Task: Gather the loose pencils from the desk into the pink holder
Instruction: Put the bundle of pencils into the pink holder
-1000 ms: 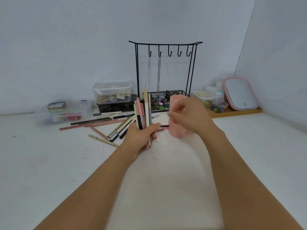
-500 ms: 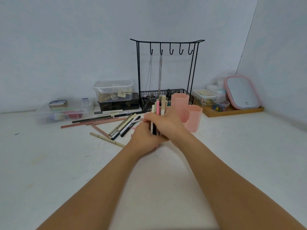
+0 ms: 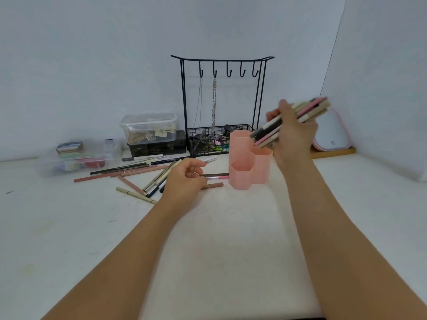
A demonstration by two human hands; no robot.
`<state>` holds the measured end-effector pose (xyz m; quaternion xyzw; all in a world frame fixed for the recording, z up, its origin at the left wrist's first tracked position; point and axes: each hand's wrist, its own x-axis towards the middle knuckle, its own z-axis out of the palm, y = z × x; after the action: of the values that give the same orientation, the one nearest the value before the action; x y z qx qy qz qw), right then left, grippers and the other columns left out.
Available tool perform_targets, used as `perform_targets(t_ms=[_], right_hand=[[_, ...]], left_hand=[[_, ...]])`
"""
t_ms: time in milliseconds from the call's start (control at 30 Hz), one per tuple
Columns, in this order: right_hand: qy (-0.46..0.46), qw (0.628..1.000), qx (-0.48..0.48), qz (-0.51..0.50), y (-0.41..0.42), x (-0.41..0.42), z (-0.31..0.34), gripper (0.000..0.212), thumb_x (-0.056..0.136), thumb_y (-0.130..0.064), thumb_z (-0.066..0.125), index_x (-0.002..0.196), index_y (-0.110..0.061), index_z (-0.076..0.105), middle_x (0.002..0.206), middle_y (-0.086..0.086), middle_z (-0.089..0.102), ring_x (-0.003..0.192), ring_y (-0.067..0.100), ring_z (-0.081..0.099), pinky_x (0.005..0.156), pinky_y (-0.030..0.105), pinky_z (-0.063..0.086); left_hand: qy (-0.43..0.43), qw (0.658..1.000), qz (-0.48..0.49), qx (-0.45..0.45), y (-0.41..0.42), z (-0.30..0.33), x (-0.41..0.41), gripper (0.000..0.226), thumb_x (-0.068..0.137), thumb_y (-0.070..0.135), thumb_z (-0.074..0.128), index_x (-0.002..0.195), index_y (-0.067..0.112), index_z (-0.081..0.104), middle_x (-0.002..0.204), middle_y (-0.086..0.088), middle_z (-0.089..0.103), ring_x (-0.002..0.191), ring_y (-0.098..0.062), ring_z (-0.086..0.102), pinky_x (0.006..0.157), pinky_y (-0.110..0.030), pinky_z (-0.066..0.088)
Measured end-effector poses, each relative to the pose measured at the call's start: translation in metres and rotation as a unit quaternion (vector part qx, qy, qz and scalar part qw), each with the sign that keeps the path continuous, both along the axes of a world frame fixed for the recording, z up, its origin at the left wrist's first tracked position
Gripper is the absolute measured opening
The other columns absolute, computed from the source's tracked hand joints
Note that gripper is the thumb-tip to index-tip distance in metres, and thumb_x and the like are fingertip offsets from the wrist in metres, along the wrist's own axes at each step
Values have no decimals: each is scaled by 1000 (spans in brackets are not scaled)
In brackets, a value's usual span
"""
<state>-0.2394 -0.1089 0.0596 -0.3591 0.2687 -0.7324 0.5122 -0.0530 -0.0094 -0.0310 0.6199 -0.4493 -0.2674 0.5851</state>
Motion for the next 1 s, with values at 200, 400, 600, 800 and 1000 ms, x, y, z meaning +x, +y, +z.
perform_targets(t_ms=[200, 400, 600, 800, 1000], right_hand=[[-62, 998, 28, -3, -30, -7, -12, 17, 88, -7, 71, 77, -7, 59, 60, 6, 67, 59, 21, 65, 63, 32, 57], [98, 994, 40, -14, -36, 5, -28, 21, 86, -9, 70, 67, -10, 61, 56, 3, 67, 56, 21, 64, 65, 36, 57], [250, 968, -1, -13, -29, 10, -27, 13, 86, -12, 69, 75, -8, 65, 61, 5, 69, 54, 17, 67, 62, 35, 60], [286, 957, -41, 7, -24, 10, -20, 14, 88, -14, 69, 76, -8, 65, 64, 7, 68, 58, 21, 67, 65, 38, 61], [393, 919, -4, 1, -36, 15, -40, 21, 83, -19, 69, 67, -17, 54, 61, -1, 55, 59, 15, 52, 62, 29, 44]], left_hand=[[-44, 999, 11, 3, -3, -1, -1, 34, 83, -12, 61, 100, 16, 70, 97, -9, 63, 78, -11, 58, 56, -8, 48], [-75, 997, 24, 2, -4, -3, 0, 29, 85, -9, 61, 102, 13, 71, 94, -4, 62, 76, -7, 56, 56, -6, 45], [-232, 972, 34, -7, -6, -13, 7, 25, 79, 6, 73, 94, 26, 70, 95, 8, 62, 90, -4, 55, 72, -14, 40], [-277, 960, 25, -23, -9, -16, 9, 21, 80, 11, 75, 94, 26, 70, 97, 7, 64, 91, -3, 55, 71, -6, 36], [-352, 936, 26, -6, -8, -15, 14, 21, 79, 21, 74, 97, 28, 69, 95, 9, 59, 91, -10, 52, 74, -16, 39]])
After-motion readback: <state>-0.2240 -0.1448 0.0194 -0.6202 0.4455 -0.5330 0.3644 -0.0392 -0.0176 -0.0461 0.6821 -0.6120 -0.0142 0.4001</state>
